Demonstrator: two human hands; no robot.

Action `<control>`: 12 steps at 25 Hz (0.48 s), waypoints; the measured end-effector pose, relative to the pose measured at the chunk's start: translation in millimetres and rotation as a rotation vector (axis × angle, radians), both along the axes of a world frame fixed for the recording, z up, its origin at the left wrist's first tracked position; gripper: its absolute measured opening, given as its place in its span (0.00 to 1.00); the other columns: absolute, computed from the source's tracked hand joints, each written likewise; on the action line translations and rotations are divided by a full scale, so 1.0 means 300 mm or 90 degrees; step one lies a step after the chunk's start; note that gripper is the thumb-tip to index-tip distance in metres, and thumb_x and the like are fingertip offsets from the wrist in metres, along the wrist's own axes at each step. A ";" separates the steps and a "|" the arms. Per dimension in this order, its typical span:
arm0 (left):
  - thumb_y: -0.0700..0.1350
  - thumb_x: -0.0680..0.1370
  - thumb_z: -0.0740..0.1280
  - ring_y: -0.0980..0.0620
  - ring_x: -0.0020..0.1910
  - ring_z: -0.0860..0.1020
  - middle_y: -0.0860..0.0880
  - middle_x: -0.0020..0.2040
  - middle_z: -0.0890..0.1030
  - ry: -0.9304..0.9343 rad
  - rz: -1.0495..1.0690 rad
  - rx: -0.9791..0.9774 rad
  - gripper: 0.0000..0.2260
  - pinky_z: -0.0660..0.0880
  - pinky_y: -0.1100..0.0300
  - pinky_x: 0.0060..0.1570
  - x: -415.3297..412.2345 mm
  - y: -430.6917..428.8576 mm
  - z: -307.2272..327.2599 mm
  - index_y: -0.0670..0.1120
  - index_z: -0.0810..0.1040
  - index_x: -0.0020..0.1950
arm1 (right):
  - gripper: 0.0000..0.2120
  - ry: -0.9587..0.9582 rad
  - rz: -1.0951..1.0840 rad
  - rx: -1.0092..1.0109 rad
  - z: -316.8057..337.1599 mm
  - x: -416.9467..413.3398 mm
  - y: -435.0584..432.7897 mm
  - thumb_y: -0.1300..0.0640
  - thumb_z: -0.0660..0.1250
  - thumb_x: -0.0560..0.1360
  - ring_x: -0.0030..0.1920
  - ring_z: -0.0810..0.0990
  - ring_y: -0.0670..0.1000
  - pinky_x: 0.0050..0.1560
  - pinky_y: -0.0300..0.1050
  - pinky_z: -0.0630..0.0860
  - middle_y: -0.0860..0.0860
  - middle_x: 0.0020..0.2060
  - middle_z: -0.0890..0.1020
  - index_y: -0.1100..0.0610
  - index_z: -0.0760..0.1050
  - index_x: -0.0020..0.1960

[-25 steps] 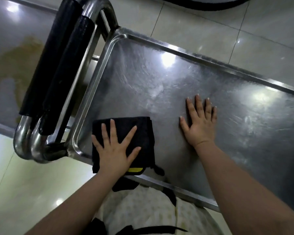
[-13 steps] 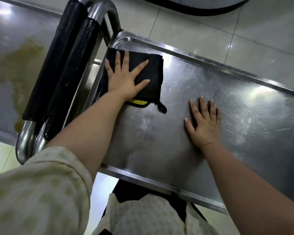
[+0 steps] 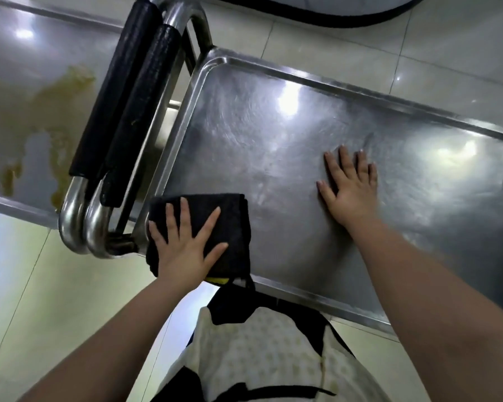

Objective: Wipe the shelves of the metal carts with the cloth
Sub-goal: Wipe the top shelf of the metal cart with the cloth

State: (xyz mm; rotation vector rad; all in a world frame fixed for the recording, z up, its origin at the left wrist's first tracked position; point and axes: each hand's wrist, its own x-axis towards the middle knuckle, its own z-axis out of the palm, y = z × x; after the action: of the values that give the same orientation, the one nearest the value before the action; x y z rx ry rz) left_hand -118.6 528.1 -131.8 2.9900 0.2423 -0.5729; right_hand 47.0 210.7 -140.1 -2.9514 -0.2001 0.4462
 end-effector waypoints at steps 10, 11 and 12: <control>0.68 0.79 0.46 0.33 0.72 0.27 0.38 0.75 0.28 0.045 -0.324 -0.095 0.32 0.32 0.26 0.64 0.150 -0.936 0.037 0.61 0.35 0.77 | 0.12 0.014 -0.521 0.569 0.201 -0.133 -0.257 0.66 0.64 0.78 0.47 0.80 0.39 0.52 0.34 0.77 0.54 0.51 0.83 0.63 0.79 0.61; 0.65 0.80 0.48 0.34 0.73 0.28 0.38 0.76 0.29 0.044 -0.330 -0.110 0.31 0.31 0.28 0.65 0.145 -0.967 0.044 0.60 0.37 0.78 | 0.12 0.011 -0.511 0.525 0.189 -0.168 -0.307 0.66 0.65 0.78 0.53 0.80 0.44 0.60 0.41 0.76 0.55 0.55 0.83 0.62 0.80 0.60; 0.62 0.81 0.51 0.36 0.75 0.31 0.39 0.77 0.32 0.041 -0.311 -0.133 0.31 0.32 0.30 0.68 0.150 -0.967 0.050 0.58 0.39 0.79 | 0.12 0.023 -0.484 0.495 0.172 -0.201 -0.348 0.66 0.65 0.78 0.58 0.78 0.47 0.66 0.46 0.72 0.54 0.58 0.81 0.62 0.79 0.60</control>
State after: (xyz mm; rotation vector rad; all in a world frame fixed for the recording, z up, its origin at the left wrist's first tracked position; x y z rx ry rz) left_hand -73.5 238.1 -116.8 2.8224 -0.5262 -0.6832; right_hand -13.3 106.4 -88.6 -2.0354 0.5975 0.2252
